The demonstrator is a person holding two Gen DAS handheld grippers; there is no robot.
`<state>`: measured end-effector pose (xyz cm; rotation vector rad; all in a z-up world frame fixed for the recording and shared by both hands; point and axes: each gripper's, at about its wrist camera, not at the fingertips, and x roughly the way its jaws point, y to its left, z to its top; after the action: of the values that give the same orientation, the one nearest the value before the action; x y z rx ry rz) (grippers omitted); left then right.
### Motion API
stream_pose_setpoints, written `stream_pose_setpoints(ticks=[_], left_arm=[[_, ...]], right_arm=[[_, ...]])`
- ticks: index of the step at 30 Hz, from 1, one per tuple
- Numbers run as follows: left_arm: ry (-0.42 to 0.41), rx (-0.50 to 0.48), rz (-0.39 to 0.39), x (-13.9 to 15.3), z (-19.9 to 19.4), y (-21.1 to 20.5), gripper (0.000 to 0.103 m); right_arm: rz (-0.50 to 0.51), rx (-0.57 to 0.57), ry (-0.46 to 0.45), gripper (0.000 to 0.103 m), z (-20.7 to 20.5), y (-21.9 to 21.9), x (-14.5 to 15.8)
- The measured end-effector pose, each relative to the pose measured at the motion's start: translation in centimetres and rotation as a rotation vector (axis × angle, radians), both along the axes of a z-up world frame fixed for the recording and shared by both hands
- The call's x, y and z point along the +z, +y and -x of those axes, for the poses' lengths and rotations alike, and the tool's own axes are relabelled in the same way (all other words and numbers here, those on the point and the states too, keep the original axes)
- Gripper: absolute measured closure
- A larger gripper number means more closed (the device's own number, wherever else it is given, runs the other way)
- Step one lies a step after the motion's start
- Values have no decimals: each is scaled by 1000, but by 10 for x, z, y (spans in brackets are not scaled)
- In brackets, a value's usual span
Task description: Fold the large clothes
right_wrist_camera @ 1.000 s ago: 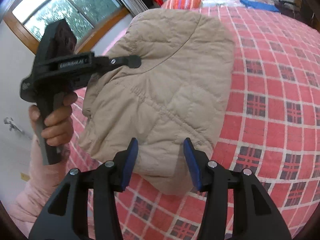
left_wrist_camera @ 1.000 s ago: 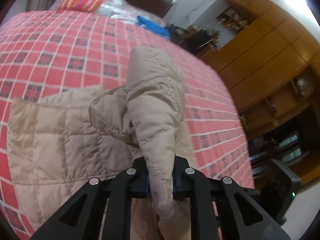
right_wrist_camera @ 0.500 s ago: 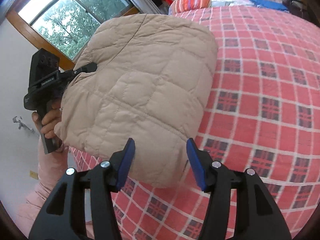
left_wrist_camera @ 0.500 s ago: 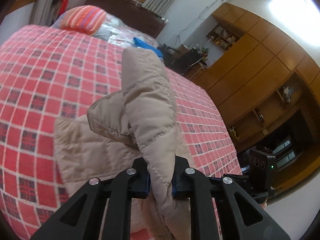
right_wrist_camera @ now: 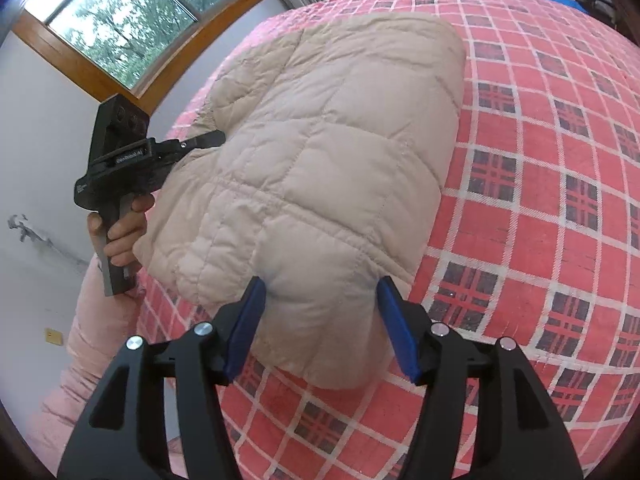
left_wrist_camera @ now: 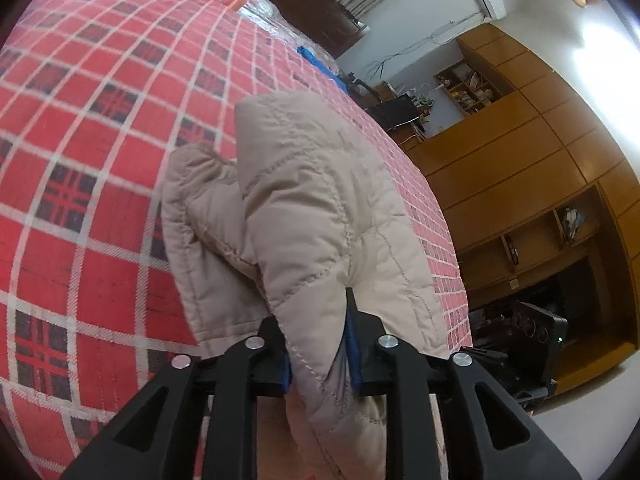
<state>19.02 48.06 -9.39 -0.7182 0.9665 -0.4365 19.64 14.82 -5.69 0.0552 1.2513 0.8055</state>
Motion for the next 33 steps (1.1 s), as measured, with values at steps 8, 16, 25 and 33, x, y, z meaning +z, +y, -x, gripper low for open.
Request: stream_pose_setpoints(ticks=[8,16,25,33], left_arm=[[16,67,3,18,41,17,47],[-16,-27,37,40,109,-22,43],[66,-28,71,12,94,-33,84],[-28,11,53,31,125,0,93]], right_arm=[[29,-16,-15,43,2,6,-1],[43,-24,-22,43,6,11,2],[49,-32,-22,43,10,13,6],[-10,6,-5,43,18,11,15]])
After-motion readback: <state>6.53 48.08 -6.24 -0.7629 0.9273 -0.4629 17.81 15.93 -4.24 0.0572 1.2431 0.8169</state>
